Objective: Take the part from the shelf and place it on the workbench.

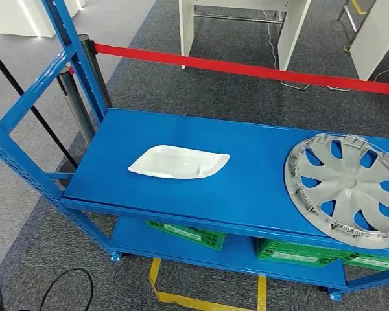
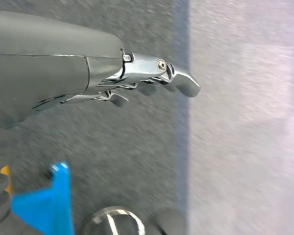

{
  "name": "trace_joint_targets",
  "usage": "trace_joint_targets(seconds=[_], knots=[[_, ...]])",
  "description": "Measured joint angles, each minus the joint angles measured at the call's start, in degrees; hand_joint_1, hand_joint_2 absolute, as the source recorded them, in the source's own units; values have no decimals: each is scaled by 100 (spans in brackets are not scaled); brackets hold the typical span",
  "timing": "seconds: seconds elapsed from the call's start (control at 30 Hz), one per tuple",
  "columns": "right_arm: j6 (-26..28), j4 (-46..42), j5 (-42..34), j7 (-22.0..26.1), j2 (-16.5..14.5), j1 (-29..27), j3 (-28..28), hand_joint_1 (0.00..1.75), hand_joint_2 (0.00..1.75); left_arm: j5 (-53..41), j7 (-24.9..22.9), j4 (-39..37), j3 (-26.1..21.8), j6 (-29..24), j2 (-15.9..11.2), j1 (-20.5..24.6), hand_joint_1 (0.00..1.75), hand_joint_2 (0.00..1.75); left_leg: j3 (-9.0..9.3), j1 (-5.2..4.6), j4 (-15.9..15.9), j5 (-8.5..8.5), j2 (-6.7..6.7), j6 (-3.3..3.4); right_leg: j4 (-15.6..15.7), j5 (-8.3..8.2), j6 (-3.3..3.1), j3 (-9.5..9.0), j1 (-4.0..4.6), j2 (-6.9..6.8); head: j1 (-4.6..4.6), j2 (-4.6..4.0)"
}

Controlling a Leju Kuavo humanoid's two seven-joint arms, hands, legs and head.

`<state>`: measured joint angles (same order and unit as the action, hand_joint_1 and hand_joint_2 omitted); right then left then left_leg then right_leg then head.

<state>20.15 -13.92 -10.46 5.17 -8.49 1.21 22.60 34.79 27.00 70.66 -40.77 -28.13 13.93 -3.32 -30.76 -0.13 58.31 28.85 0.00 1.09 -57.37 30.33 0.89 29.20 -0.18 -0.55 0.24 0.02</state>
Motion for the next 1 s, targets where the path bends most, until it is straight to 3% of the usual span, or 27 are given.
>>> trace_joint_targets(seconds=[0.23, 0.57, 0.77, 1.0], knots=[[-161, 42, 103, -120, -25, 26, 26, 0, 0, -99, 315, 1247, 498, -221, 150, -98, 0, 175, 1, 0, 1, -1, 0, 1, 0, -1, 0, -1, 0, 0, 1, 0], [-256, 101, 567, -485, -62, 55, -86, 0, 0, -1179, 681, 2762, 1415, -551, 253, -52, 0, 175, 1, 0, 2, -1, 0, 1, 0, -1, 0, 0, 0, 1, -1, 0], [-317, 137, 1085, -722, -62, 60, -412, 0, 0, -1858, 835, 3244, 2030, -689, 221, 35, 0, 175, 1, 0, 3, -1, 0, 1, 0, -1, 0, 2, 0, 1, 0, 0], [-400, 176, 1802, -916, -62, 71, -928, 0, 0, -2540, 969, 3275, 2978, -780, -2, 409, 0, 175, 0, 0, 4, -3, 0, 4, 0, -7, 2, 2, 0, 2, 0, 0]])
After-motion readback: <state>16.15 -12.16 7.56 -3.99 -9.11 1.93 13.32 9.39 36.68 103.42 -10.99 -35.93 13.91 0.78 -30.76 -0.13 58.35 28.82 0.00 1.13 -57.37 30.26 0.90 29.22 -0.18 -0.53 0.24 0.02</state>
